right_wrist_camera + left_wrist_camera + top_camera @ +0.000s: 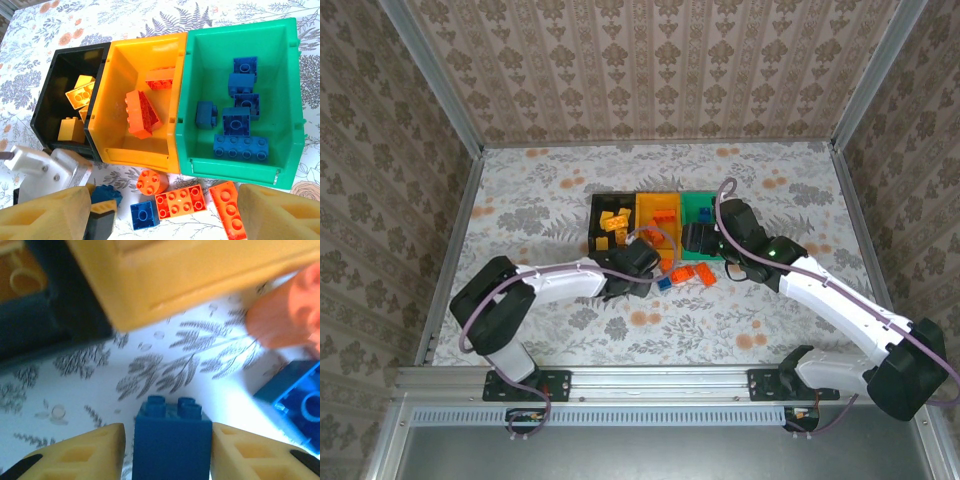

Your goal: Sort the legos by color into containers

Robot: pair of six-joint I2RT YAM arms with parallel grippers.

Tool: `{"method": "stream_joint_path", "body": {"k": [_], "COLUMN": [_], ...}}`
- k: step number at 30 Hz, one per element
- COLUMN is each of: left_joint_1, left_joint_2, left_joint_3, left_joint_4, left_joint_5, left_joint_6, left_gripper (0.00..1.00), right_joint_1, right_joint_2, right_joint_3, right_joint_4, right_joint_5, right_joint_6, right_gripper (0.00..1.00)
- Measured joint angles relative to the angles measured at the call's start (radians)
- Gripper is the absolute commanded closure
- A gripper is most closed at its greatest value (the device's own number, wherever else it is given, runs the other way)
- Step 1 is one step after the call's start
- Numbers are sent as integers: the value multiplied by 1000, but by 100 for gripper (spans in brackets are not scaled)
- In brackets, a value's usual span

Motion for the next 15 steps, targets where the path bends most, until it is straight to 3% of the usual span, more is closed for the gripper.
{"method": "stream_joint_path", "body": {"k": [3,5,15], "left_joint_1": [0,0,-1], "left_joint_2": [-29,-34,13], "left_joint_3": [-27,-27,-4], "left_joint_4": [-18,-19,-12], "left_joint_5": [3,3,5], "left_joint_6": [-6,-15,-4], "left_gripper": [29,27,59], "right_joint_1": [0,0,0], "right_joint_2": [0,0,-13], "right_joint_3": [0,0,0], "right_joint_4": [0,0,0], "right_joint_5": [0,0,12], "right_joint_6": [0,0,0], "right_gripper": [21,21,21]}}
